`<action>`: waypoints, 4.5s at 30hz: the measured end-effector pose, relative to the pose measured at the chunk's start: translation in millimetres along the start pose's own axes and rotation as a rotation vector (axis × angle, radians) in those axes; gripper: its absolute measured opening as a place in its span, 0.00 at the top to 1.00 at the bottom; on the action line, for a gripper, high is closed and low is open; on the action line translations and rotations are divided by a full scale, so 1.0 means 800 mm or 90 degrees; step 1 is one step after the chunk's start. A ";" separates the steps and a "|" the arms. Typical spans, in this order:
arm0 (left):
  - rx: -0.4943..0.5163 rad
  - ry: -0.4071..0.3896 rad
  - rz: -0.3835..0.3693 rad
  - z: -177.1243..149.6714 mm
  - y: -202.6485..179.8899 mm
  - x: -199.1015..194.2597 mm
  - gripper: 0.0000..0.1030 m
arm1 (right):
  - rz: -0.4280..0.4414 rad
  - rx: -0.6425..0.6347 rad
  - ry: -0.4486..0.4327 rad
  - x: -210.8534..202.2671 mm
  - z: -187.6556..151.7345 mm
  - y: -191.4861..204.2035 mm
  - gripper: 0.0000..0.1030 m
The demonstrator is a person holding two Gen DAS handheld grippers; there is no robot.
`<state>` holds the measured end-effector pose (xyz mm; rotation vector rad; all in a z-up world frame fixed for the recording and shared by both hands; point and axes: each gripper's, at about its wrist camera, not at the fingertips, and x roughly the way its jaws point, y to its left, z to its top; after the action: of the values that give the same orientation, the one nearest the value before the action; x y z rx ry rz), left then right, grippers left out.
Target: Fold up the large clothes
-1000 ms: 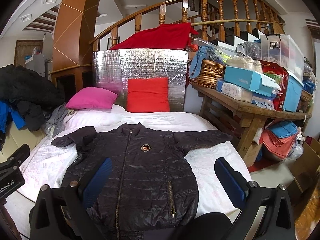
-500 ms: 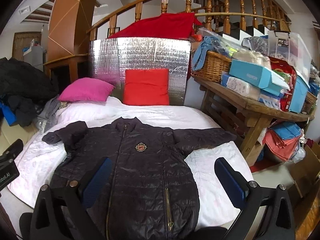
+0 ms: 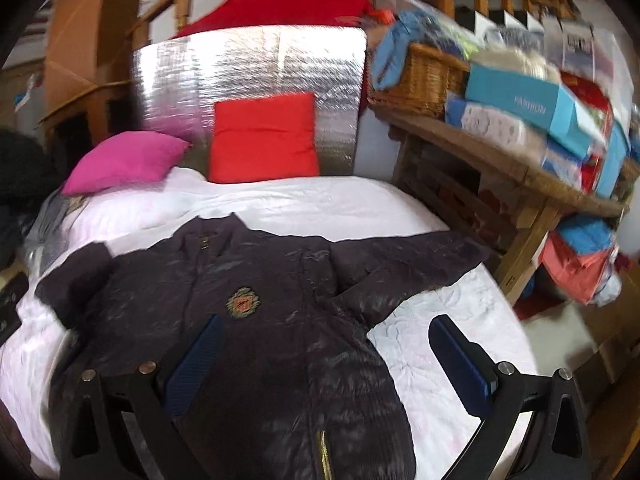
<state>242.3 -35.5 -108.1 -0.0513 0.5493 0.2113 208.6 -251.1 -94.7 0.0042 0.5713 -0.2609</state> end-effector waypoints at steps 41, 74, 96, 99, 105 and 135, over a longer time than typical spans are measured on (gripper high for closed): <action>0.025 0.009 0.084 -0.028 0.010 0.108 0.00 | 0.277 0.534 0.010 0.305 0.002 -0.261 0.89; -0.062 0.061 -0.143 -0.036 0.031 0.086 0.00 | 0.604 0.340 0.256 0.186 -0.032 -0.015 0.19; 0.096 0.162 -0.167 -0.058 -0.094 0.147 0.65 | 0.262 0.262 0.288 0.364 -0.059 -0.061 0.78; 0.070 0.145 -0.179 -0.042 -0.064 0.138 0.65 | 0.265 0.270 0.222 0.333 -0.038 -0.070 0.83; 0.066 0.126 -0.111 -0.034 -0.004 0.126 0.24 | 0.220 0.262 0.243 0.346 -0.057 -0.072 0.83; -0.128 0.318 -0.170 -0.072 0.047 0.205 0.50 | 0.422 0.021 0.272 0.262 -0.076 0.093 0.63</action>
<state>341.3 25.8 -243.2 -0.3780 1.0083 -0.0116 363.9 -225.3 -263.1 0.2822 0.9541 0.3882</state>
